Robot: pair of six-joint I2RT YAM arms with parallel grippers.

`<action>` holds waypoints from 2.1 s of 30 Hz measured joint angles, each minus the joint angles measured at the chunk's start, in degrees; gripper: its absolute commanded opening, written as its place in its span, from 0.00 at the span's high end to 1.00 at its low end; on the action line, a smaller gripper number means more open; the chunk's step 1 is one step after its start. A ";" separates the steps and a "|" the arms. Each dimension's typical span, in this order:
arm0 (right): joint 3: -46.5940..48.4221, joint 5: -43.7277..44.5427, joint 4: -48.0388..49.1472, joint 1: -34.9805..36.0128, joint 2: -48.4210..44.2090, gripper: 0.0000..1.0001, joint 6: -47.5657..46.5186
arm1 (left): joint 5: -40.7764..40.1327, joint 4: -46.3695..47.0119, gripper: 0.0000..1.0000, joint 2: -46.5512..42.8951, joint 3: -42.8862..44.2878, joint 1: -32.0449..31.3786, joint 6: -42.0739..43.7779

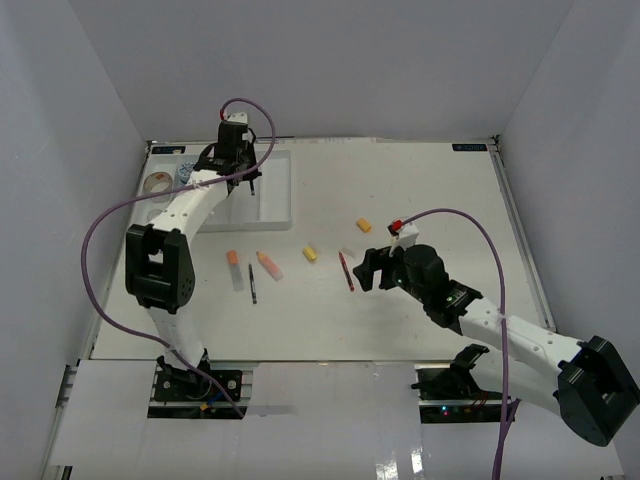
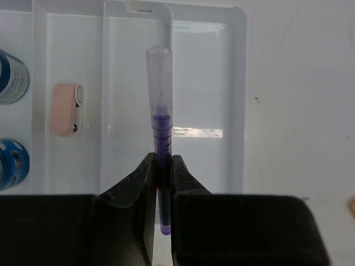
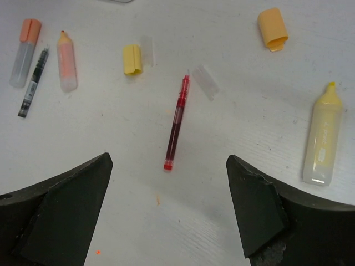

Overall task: Sort the stationery into containers
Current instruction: Pick up the pen from the center of the board, then place the pen in the storage box, then pick up the pen from the center of the board.

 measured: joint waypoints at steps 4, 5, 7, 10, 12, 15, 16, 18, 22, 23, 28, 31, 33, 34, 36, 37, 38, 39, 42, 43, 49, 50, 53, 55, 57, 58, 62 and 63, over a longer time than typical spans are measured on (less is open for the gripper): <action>-1.29 -0.04 -1.01 -0.02 -0.44 0.10 -1.95 | 1.92 -3.82 0.99 9.66 7.56 3.34 3.82; -1.55 -0.07 -1.18 0.00 -0.85 0.10 -2.56 | 2.49 -4.85 0.98 12.20 9.49 3.89 4.39; -1.92 -0.04 -1.49 -0.02 -1.79 0.10 -3.39 | 3.43 -6.29 0.94 16.48 12.44 4.90 5.16; -2.34 -0.04 -1.57 -0.02 -2.82 0.10 -4.63 | 4.70 -8.28 0.82 21.03 15.67 5.99 5.79; -2.38 -0.02 -1.75 0.00 -2.86 0.10 -5.22 | 5.20 -9.40 0.72 22.93 17.51 6.54 6.10; -2.38 0.31 -2.27 -0.02 -2.64 0.10 -5.95 | 5.81 -10.10 0.59 24.63 19.74 6.91 6.34; -2.38 0.48 -2.62 -0.02 -2.51 0.10 -6.19 | 5.97 -10.14 0.56 24.74 19.89 6.93 6.32; -2.38 0.90 -3.26 -0.02 -1.88 0.10 -6.80 | 6.23 -10.47 0.43 24.72 19.89 6.91 6.47; -2.03 1.62 -4.70 -0.02 -0.63 0.09 -7.93 | 6.56 -10.60 0.33 24.59 19.89 6.91 5.99; -1.55 1.81 -5.46 0.00 -0.09 0.09 -8.28 | 6.56 -10.64 0.32 24.48 19.89 6.91 5.79; 1.66 2.29 -7.43 0.00 2.80 0.05 -9.03 | 8.57 -11.17 0.26 18.75 16.37 6.91 2.97; 4.07 2.34 -8.15 0.00 5.22 0.02 -9.18 | 10.75 -11.76 0.18 10.25 11.74 6.91 0.09; 6.47 2.34 -9.90 0.02 7.82 0.00 -9.25 | 11.91 -11.98 0.13 2.67 7.91 6.91 -1.62; 7.76 2.34 -10.64 0.07 9.49 0.00 -9.29 | 12.35 -11.98 0.10 -1.60 5.97 6.91 -2.45; 10.14 2.38 -11.91 0.35 12.66 0.05 -9.31 | 12.83 -10.58 0.06 -10.23 1.62 6.91 -3.48; 11.30 2.40 -12.50 0.66 14.36 0.07 -9.31 | 12.94 -9.97 0.04 -14.93 -1.01 6.91 -3.91; 12.39 2.51 -13.11 0.96 16.06 0.07 -9.29 | 12.96 -9.05 0.02 -19.43 -3.89 6.91 -4.26; 13.27 2.56 -13.55 1.36 17.75 0.11 -9.20 | 12.96 -7.85 0.02 -23.26 -6.78 6.86 -4.55; 15.43 2.95 -14.62 2.71 22.64 0.15 -8.76 | 12.70 -4.48 0.02 -33.68 -17.03 6.86 -5.42; 16.26 3.23 -15.43 3.30 24.24 0.17 -8.59 | 12.57 -3.21 0.02 -36.22 -20.52 6.86 -5.60; 19.56 5.07 -17.44 5.57 31.52 0.32 -7.28 | 12.68 -0.57 0.02 -42.21 -37.42 6.86 -6.43; 19.91 5.38 -17.55 5.73 32.30 0.33 -7.02 | 12.98 -0.13 0.02 -42.45 -39.15 6.86 -6.60; 21.09 6.56 -17.88 6.36 34.69 0.41 -6.71 | 14.29 0.57 0.02 -43.50 -42.40 6.86 -7.13; 22.21 7.48 -18.01 6.78 36.09 0.45 -6.38 | 14.97 1.03 0.02 -44.22 -43.30 6.86 -7.48; 23.50 8.44 -18.21 7.48 37.24 0.53 -6.12 | 15.56 1.60 0.02 -44.54 -43.36 6.86 -7.69; 24.00 8.74 -18.32 7.82 37.70 0.56 -6.03 | 15.78 2.03 0.03 -44.59 -43.36 6.86 -7.82; 25.11 10.19 -18.78 9.18 38.77 0.74 -5.53 | 16.39 2.38 0.03 -44.59 -43.36 6.86 -7.93; 25.11 10.34 -18.80 9.46 38.80 0.77 -5.49 | 16.48 2.45 0.03 -44.59 -43.36 6.86 -8.02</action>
